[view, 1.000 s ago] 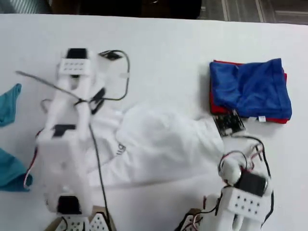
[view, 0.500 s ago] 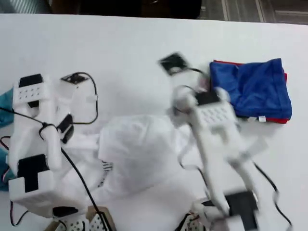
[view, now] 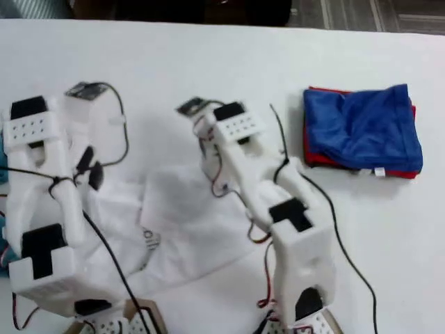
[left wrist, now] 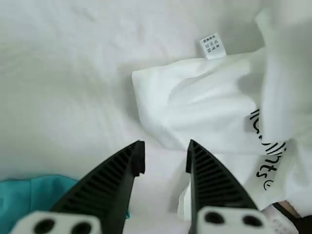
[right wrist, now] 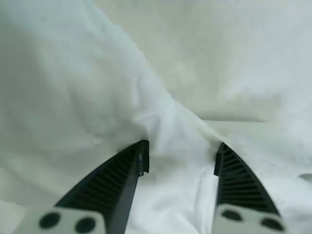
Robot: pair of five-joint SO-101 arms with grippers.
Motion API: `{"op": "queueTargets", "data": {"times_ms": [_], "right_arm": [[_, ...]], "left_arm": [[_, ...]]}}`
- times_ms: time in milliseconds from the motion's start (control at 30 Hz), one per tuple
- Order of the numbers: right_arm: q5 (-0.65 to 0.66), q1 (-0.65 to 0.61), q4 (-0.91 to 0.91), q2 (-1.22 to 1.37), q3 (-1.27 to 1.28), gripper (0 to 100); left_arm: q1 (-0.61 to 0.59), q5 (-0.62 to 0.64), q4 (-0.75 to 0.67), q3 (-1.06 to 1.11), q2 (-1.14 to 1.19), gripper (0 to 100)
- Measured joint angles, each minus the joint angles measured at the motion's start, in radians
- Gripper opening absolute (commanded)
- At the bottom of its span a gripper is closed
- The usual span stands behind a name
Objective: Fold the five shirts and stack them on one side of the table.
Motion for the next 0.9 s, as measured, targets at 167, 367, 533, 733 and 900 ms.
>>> {"op": "queueTargets", "data": {"times_ms": [167, 367, 533, 733, 900], "right_arm": [[0.028, 0.0, -0.006, 0.014, 0.049, 16.9], [0.043, 0.037, -0.038, 0.014, 0.068, 2.3], [0.043, 0.109, 0.009, 0.011, 0.041, 2.2], [0.049, 0.193, 0.055, -0.207, 0.044, 2.1], [0.051, 0.199, 0.147, -0.486, 0.163, 2.1]], "left_arm": [[0.009, 0.0, -0.061, 0.066, 0.0, 17], [0.052, 0.0, -0.164, 0.21, 0.0, 8], [0.055, 0.0, -0.222, 0.245, 0.0, 2], [0.054, 0.0, -0.226, 0.247, 0.0, 3], [0.054, 0.0, -0.242, 0.247, 0.0, 3]]}}
